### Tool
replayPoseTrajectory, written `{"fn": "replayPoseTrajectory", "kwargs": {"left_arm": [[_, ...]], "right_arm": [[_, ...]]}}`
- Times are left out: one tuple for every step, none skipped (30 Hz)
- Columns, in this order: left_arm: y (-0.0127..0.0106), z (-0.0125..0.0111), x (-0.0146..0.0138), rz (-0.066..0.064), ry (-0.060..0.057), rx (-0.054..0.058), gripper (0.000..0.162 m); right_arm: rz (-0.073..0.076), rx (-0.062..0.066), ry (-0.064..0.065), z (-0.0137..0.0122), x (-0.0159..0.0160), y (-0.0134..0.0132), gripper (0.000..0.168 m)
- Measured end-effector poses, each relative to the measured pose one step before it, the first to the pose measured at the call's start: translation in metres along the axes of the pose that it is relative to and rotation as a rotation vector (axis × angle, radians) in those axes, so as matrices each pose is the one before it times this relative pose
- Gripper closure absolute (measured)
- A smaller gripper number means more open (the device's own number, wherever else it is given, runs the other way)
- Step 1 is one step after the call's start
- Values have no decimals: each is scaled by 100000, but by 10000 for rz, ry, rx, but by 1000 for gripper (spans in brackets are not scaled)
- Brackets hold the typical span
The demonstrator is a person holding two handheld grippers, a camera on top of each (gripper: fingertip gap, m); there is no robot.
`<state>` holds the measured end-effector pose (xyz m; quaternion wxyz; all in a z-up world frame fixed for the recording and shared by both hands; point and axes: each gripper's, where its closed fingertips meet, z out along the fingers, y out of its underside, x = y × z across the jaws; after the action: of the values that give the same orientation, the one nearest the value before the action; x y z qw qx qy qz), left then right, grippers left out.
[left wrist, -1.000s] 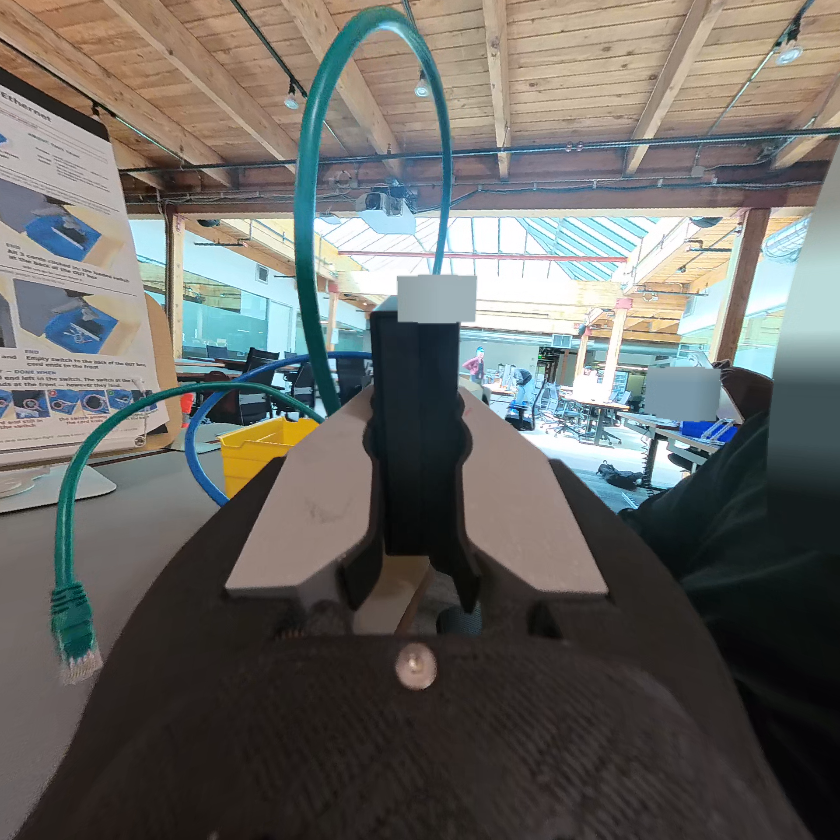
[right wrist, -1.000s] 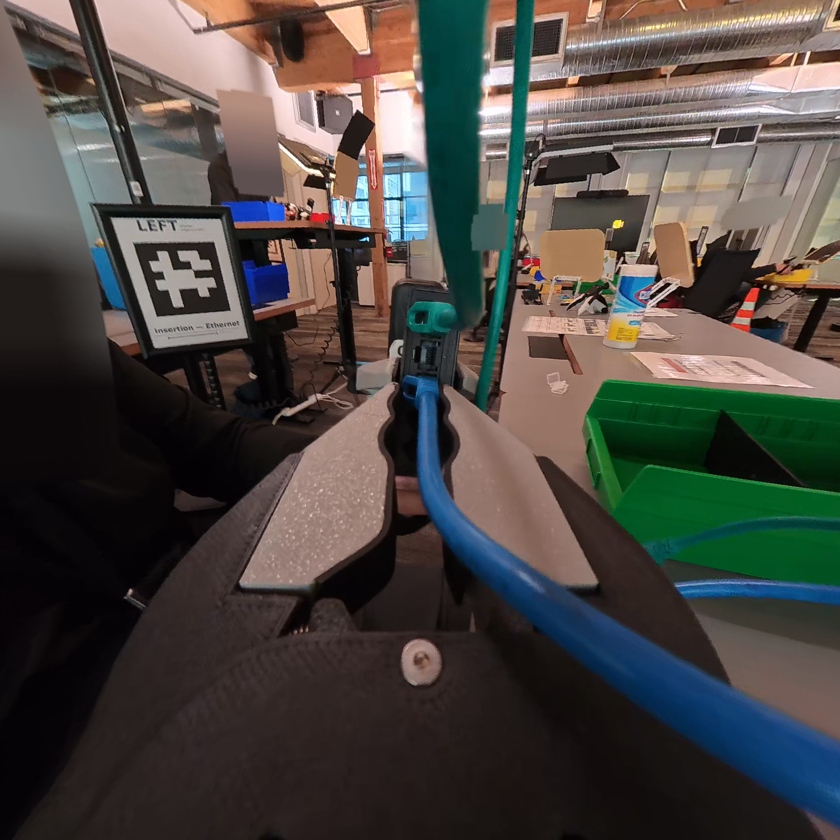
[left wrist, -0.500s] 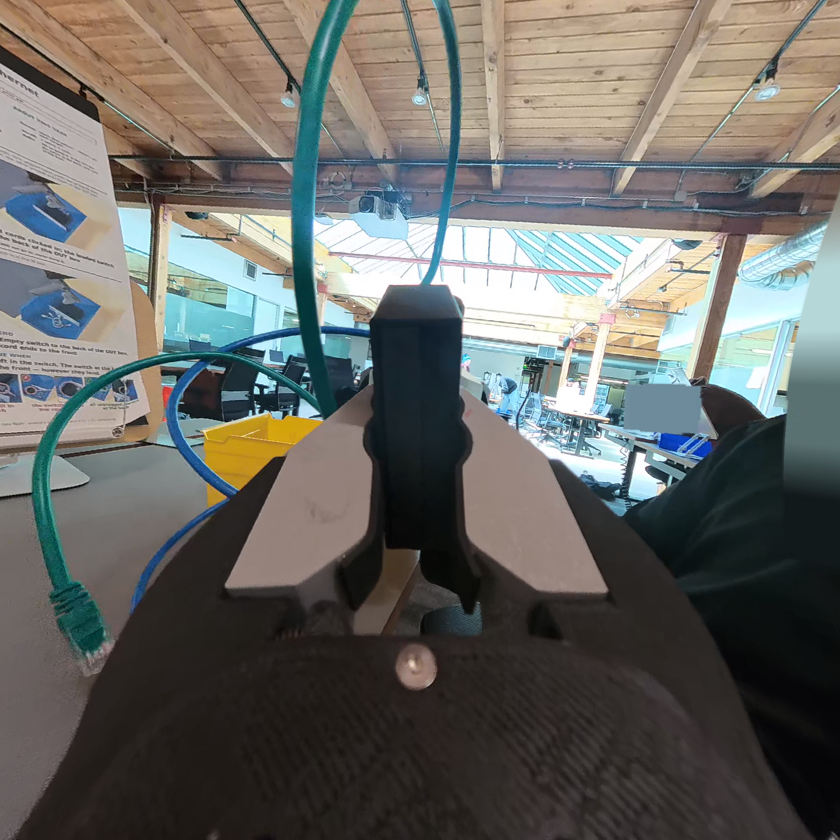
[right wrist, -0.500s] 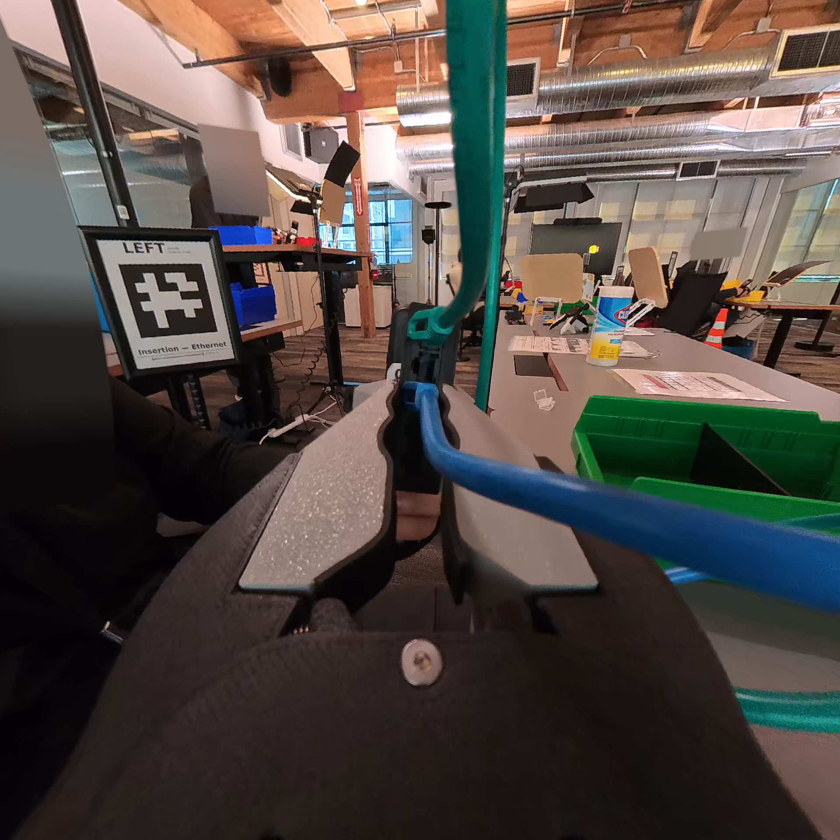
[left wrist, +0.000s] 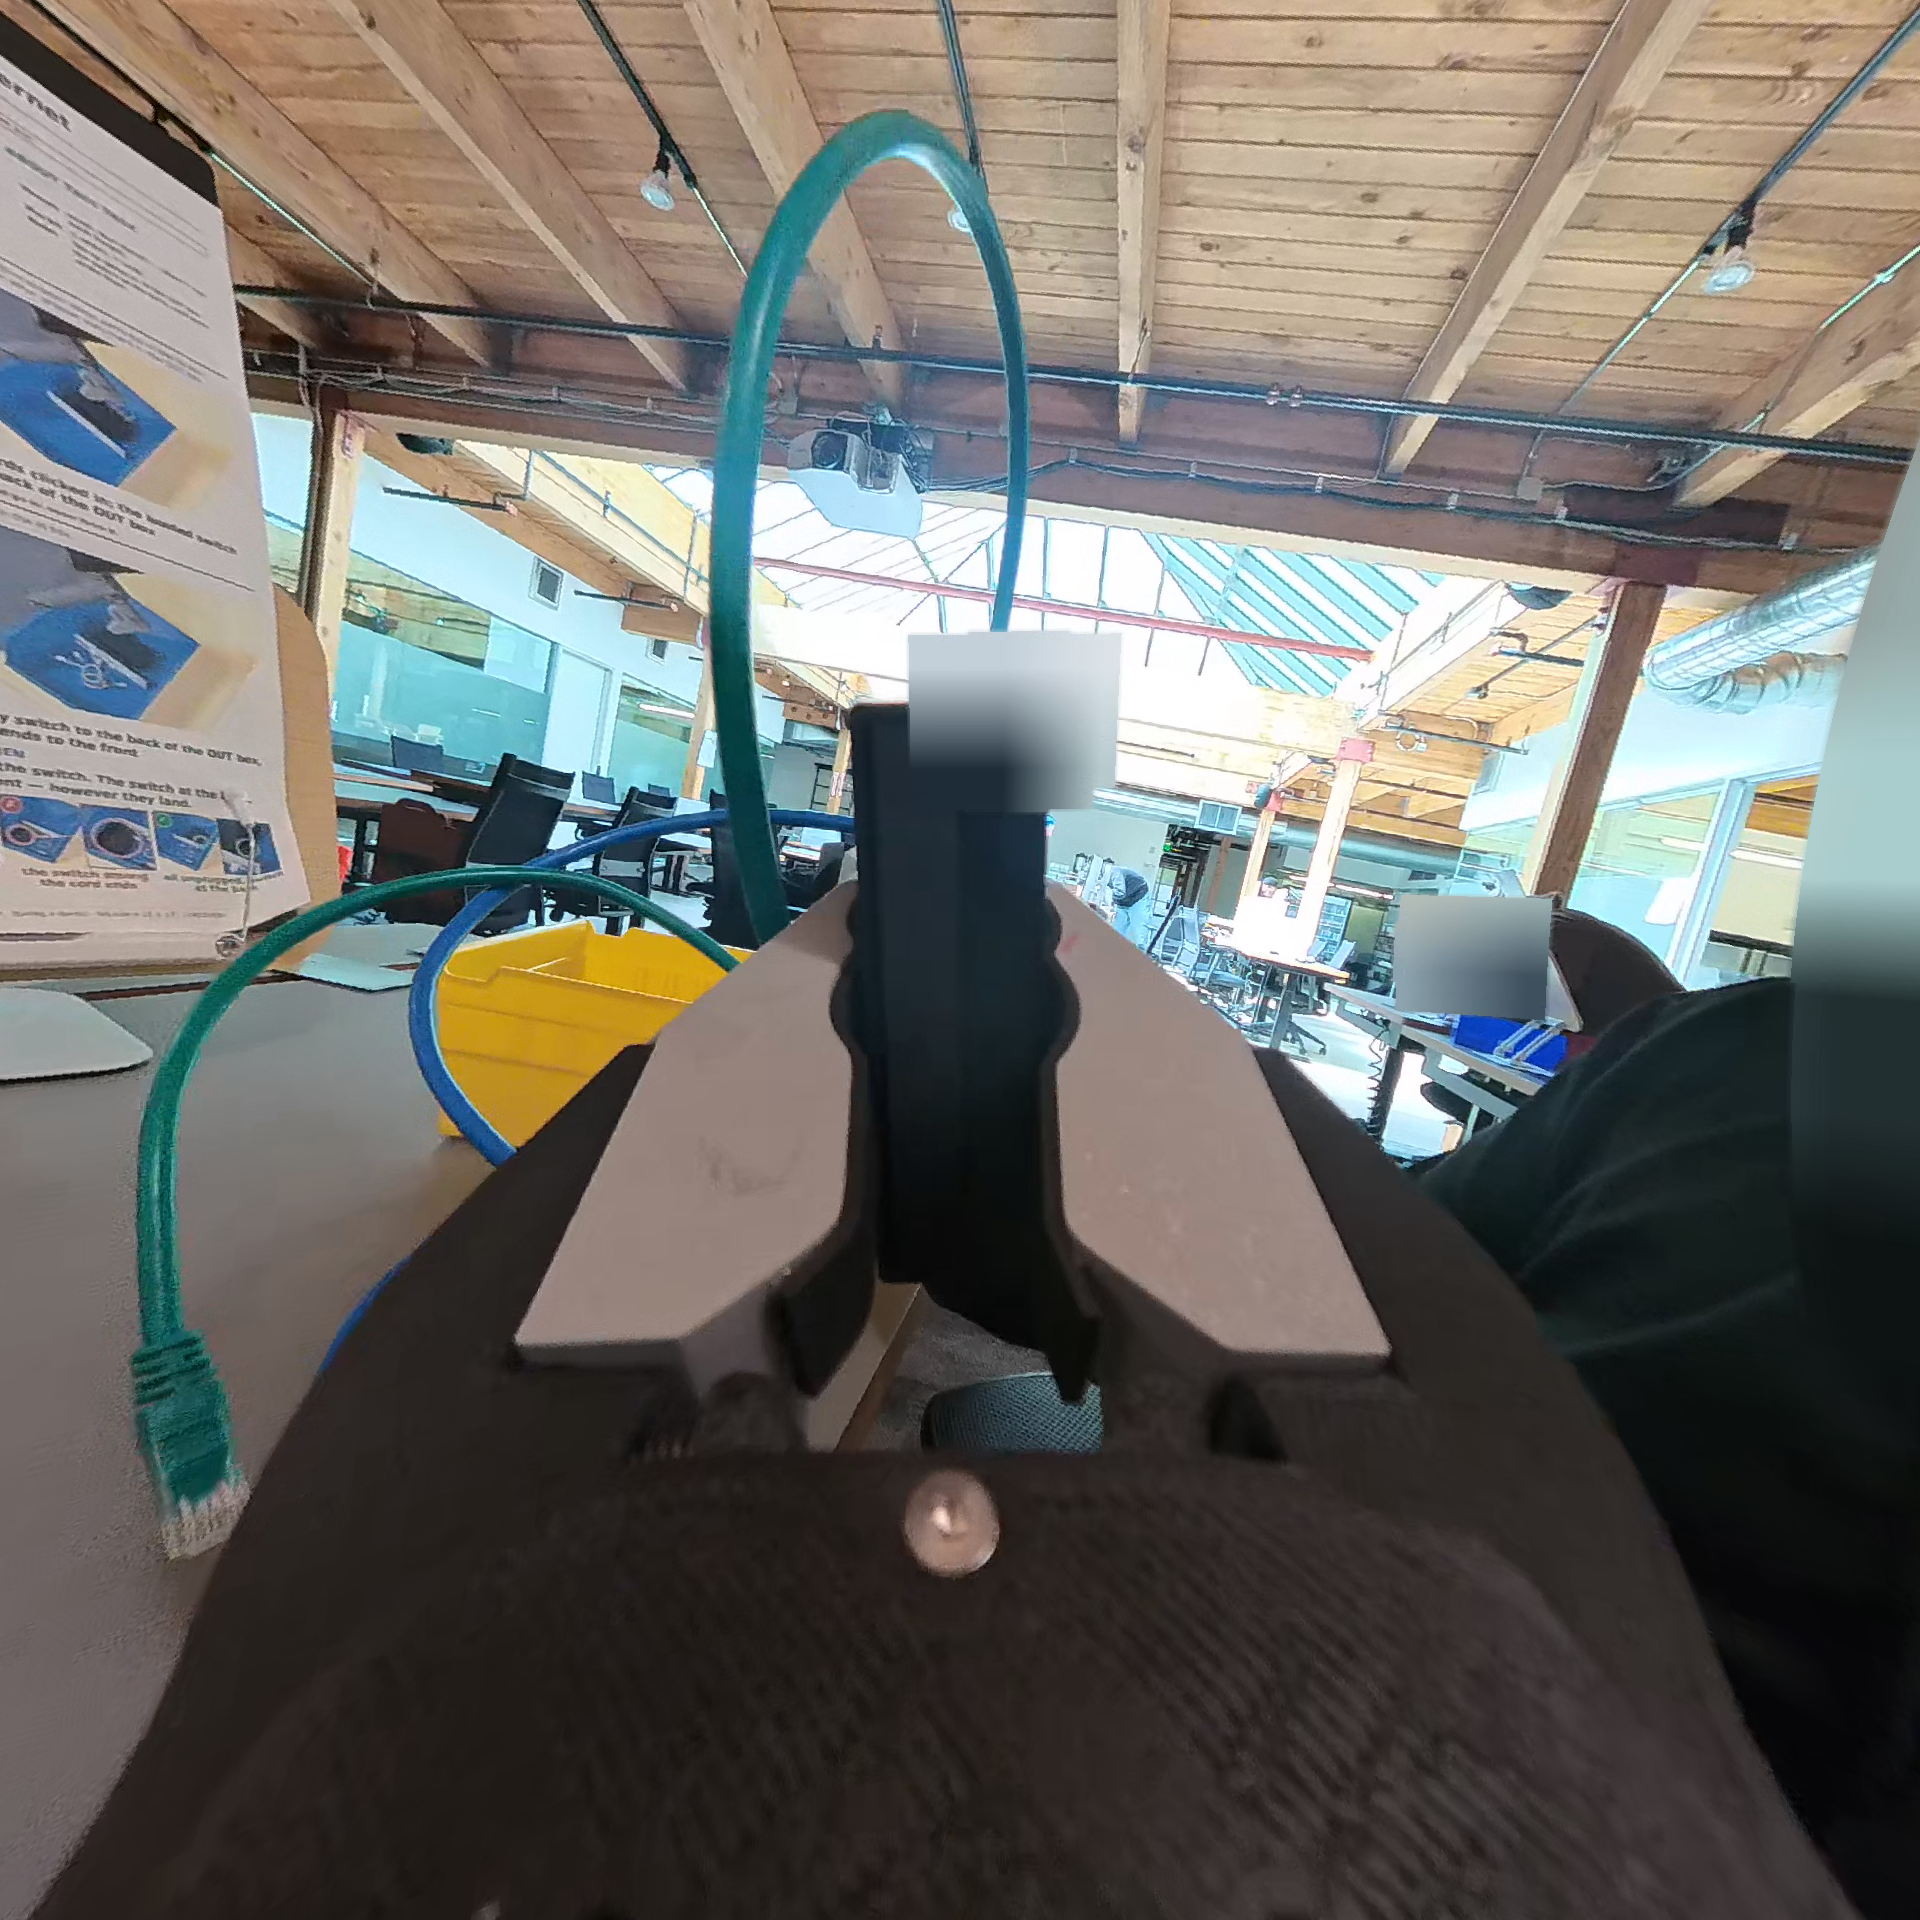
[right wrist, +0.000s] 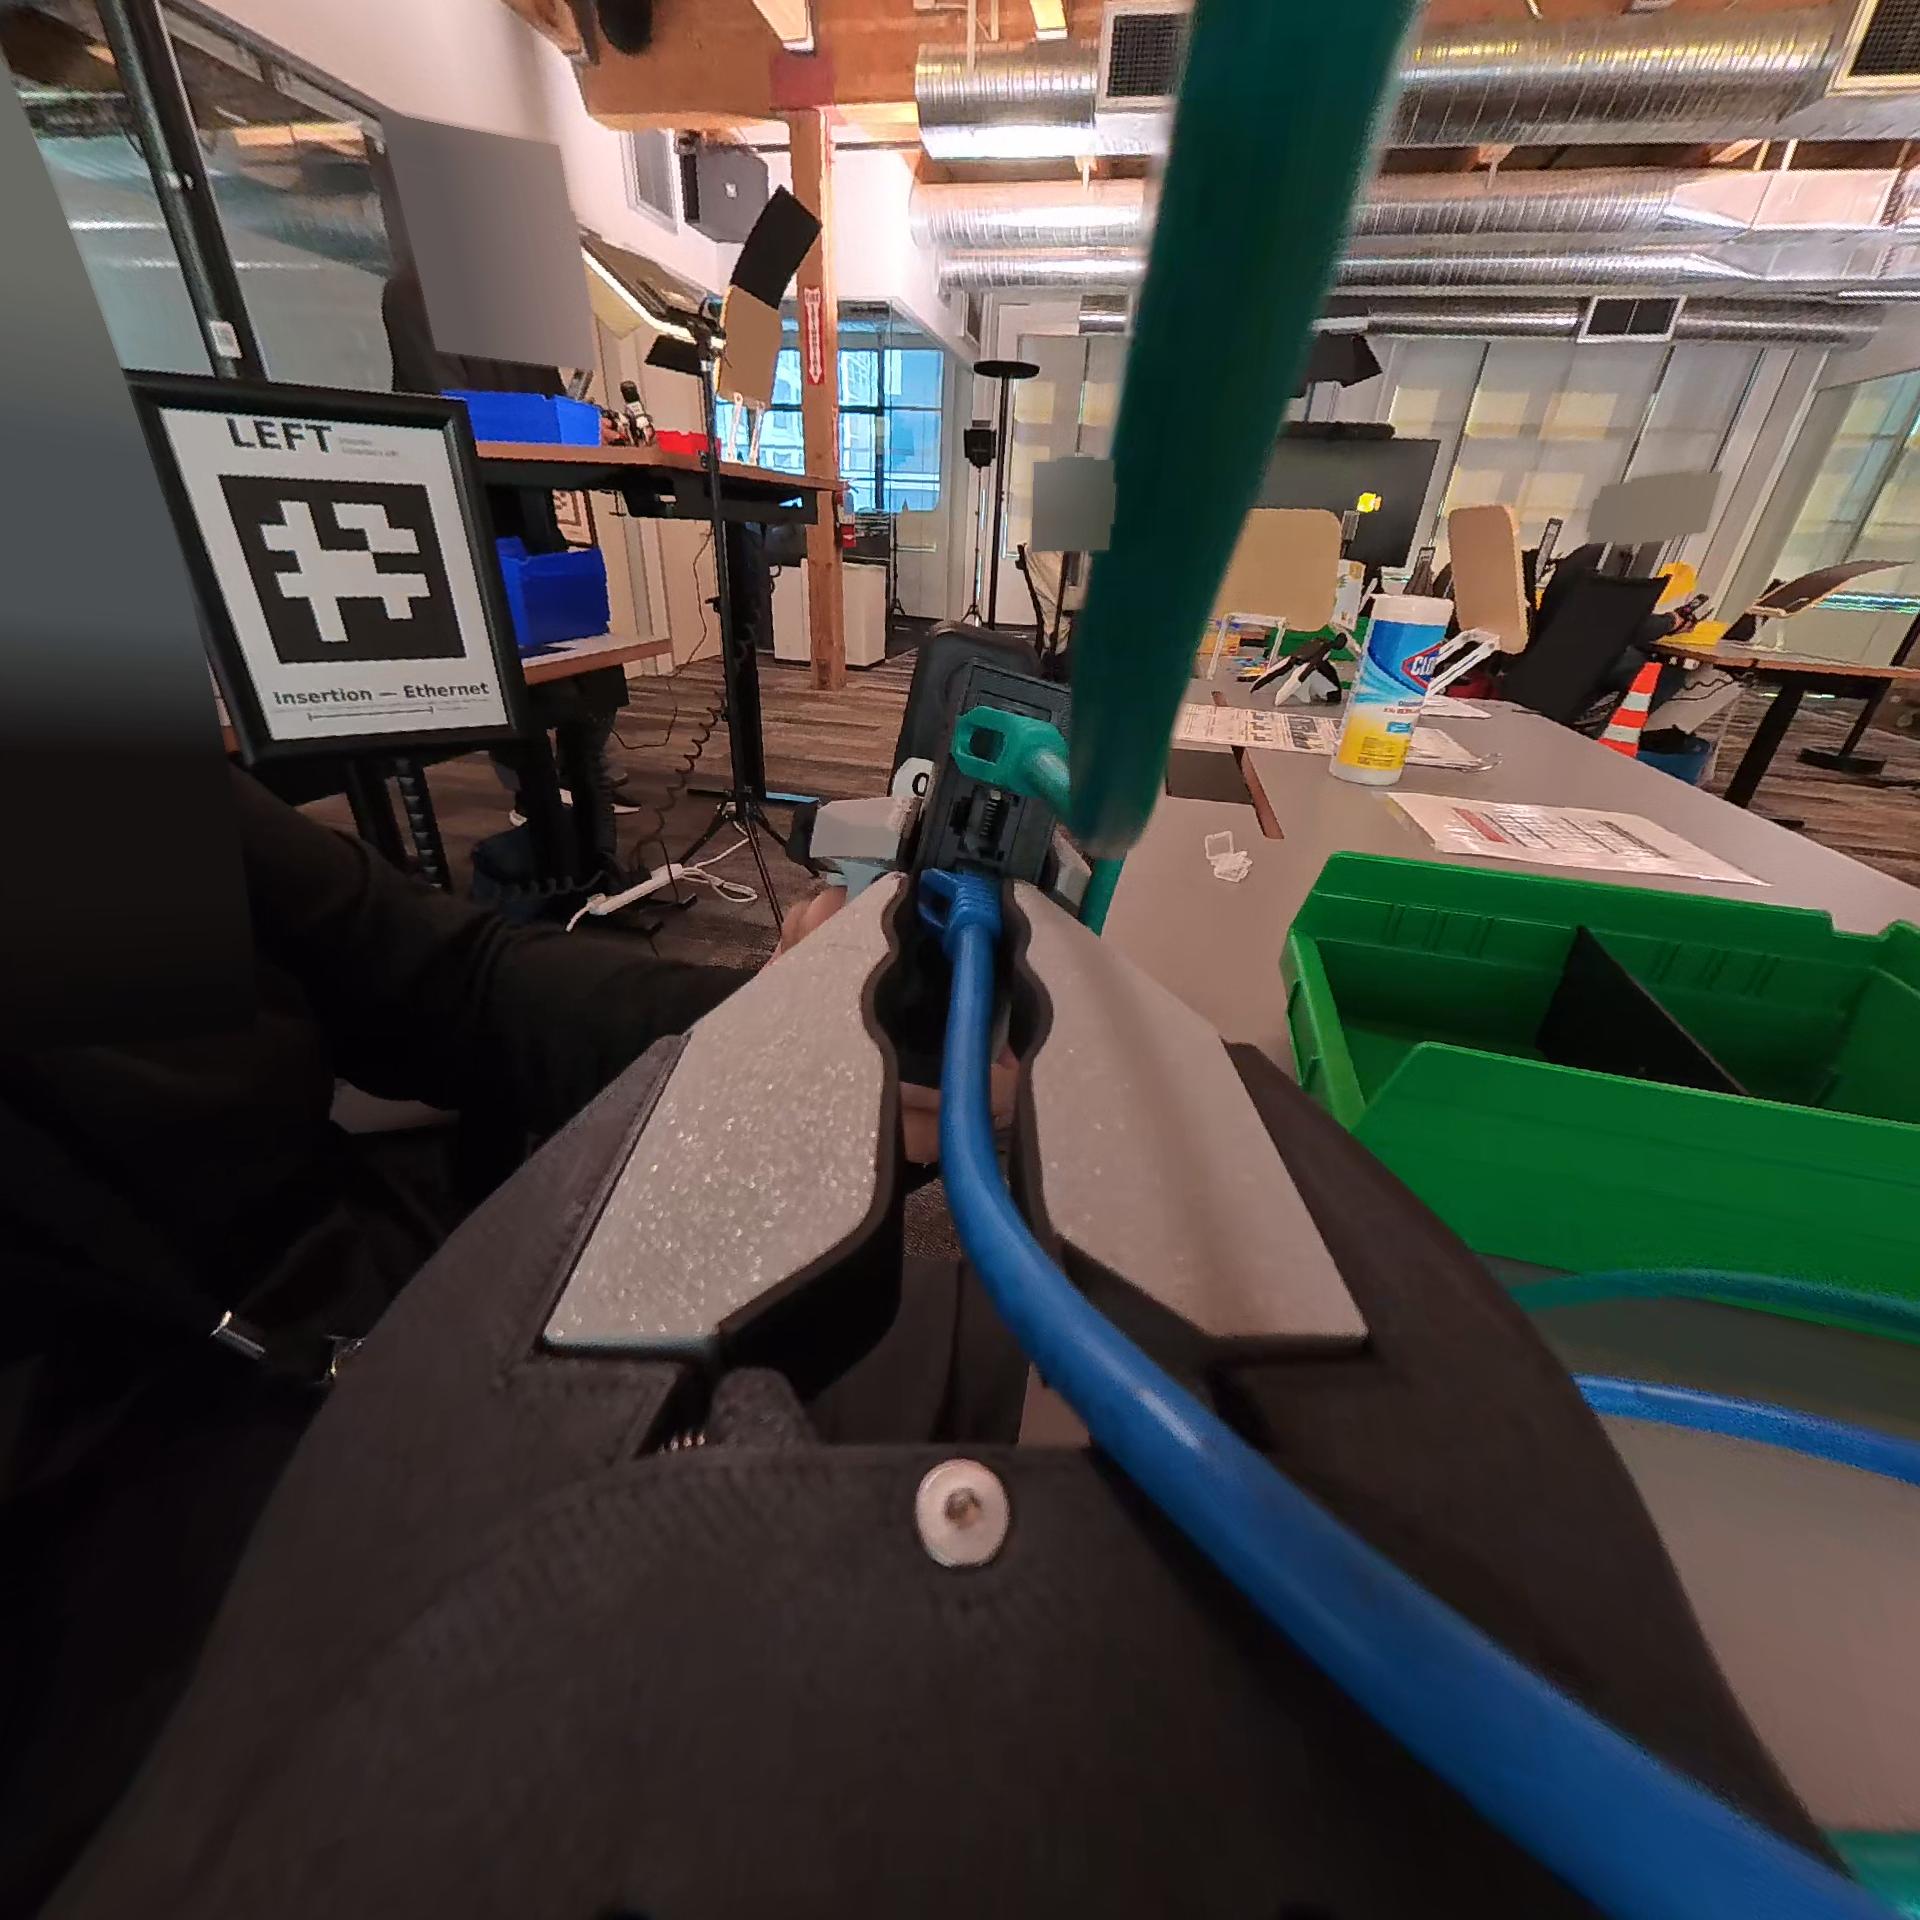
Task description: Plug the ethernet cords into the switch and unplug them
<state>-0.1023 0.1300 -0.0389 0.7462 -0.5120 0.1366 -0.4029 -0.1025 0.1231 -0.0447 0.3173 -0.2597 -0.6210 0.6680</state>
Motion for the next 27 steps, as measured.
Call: {"fn": "replayPoseTrajectory", "kwargs": {"left_arm": [[-23,-15,81,-19,72,4,135],[-7,-10,120,-39,97,-18,135],[-7,9,142,-73,114,-49,135],[-1,1,89,-79,87,-83,135],[11,8,-78,-56,-29,-126,135],[134,-18,-151,67,-84,-224,135],[59,-58,-60,188,-56,-147,135],[-190,-127,-123,260,-175,71,134],[-347,-166,-117,190,-217,277,135],[-327,-127,-119,-164,-128,398,134],[-288,-112,-161,-336,-55,430,135],[-249,-144,-214,-224,-82,405,134],[-254,-172,-194,-281,-28,368,135],[-85,-168,-256,-305,9,217,135],[131,-158,-571,-277,-145,57,135],[133,-102,-504,-136,-152,25,135],[21,-76,-387,77,-221,10,135],[-53,-43,-198,211,-212,9,135],[-178,-34,-63,123,-114,84,135],[-263,-34,99,-21,55,183,135],[-168,-66,-52,-51,-41,145,135],[-166,-85,-78,9,-103,140,135],[-188,-118,-214,57,-202,140,135],[-124,-134,-337,-53,-201,163,135],[-156,-179,-476,-232,-240,297,135],[17,-237,-630,-435,-233,337,135],[40,-247,-290,-739,110,456,136]], "right_arm": [[42,25,-35,23,-72,-14,157],[32,26,-44,9,-105,-28,157],[0,-15,-19,9,-104,-1,157],[-30,-67,58,2,-17,33,157],[-12,-79,133,6,88,51,158],[74,-44,107,19,101,56,158],[119,53,63,71,63,1,158],[130,171,70,171,77,-43,158],[179,281,81,221,113,-151,160],[222,350,109,235,159,-253,158],[236,351,142,209,197,-190,159],[282,327,115,172,206,-25,160],[314,302,43,126,202,68,159],[277,200,51,76,307,138,160],[244,44,100,-10,471,185,161],[260,24,46,-11,469,155,161],[326,103,-70,33,359,46,160],[341,146,-115,97,225,-52,161],[175,142,-101,159,65,-140,160],[18,92,-65,201,-45,-165,161],[6,52,2,197,51,-128,161],[11,38,-1,218,97,-103,161],[-80,-9,84,248,223,-50,161],[-197,-53,217,269,333,-4,161],[-536,-182,399,299,434,91,160],[-1024,-346,547,299,441,175,160],[-895,-373,369,252,228,160,158]]}}
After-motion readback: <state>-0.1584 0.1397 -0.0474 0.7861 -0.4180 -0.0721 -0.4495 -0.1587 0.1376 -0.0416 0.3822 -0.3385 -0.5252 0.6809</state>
